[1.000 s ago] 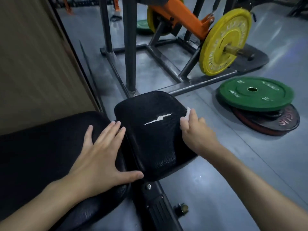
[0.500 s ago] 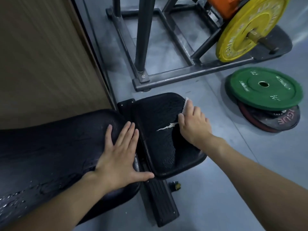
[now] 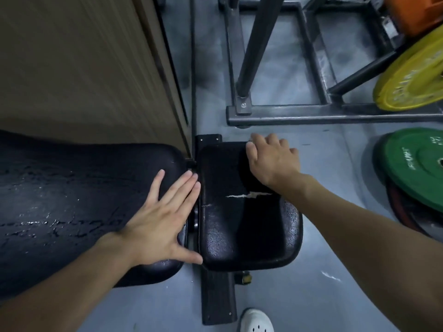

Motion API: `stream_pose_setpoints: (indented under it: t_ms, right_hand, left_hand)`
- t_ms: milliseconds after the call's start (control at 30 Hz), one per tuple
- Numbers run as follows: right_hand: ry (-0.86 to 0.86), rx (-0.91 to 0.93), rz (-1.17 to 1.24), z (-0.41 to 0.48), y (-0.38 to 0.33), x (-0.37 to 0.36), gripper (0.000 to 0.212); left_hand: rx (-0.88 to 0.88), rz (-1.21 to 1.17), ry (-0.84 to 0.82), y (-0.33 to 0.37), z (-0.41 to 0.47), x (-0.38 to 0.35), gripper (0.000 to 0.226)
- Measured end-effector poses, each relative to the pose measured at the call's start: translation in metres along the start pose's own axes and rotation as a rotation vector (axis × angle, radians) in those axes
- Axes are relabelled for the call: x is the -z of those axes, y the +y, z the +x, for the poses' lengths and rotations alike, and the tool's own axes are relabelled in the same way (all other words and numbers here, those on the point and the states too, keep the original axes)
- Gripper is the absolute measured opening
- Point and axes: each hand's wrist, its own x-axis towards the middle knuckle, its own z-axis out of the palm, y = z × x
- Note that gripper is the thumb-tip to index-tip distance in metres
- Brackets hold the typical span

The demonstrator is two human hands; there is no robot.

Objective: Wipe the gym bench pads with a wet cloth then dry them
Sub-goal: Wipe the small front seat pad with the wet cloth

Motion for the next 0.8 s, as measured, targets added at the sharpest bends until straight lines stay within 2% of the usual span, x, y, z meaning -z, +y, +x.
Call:
stream_pose_setpoints:
  t_ms: [167,267,300,367,433,533,667,733,800]
  right_hand:
    - [0.051,0.334,-0.236,0.0,-0.044,-0.013,0.057]
    - [0.055,0.515,-0.239,0.0,-0.048,-0.014,0.057]
    - [0.073,0.54,-0.215,0.002,-0.044,-0.013,0.054]
    - [0.125,0.476,-0.163,0.001,-0.04,-0.014,0.046]
    - [0.137,0.413,-0.161,-0.001,-0.05,-0.019,0.042]
    - [0.09,0.486,-0.184,-0.001,-0.074,-0.021,0.039]
    - [-0.007,0.672,-0.381,-0.001,-0.088,-0.024,0.049]
    - [0.018,0.719,-0.444,-0.014,-0.089,-0.026,0.063]
    - [0.057,0.751,-0.408,-0.043,-0.082,-0.03,0.063]
  left_hand:
    - [0.041,-0.035,-0.004,0.003,-0.001,-0.001,0.142]
    - [0.186,-0.164,-0.001,0.01,-0.009,-0.002,0.146]
    - [0.257,-0.198,-0.001,0.013,-0.013,-0.003,0.149]
    - [0.35,-0.242,0.0,0.018,-0.017,-0.004,0.154]
    - [0.384,-0.265,-0.015,0.021,-0.019,-0.004,0.155]
    - [0.386,-0.289,-0.008,0.02,-0.02,-0.005,0.156]
    - [0.383,-0.316,0.024,0.02,-0.022,-0.005,0.156]
    - [0.387,-0.335,0.043,0.022,-0.024,-0.006,0.154]
    - [0.39,-0.337,0.052,0.023,-0.027,-0.007,0.151]
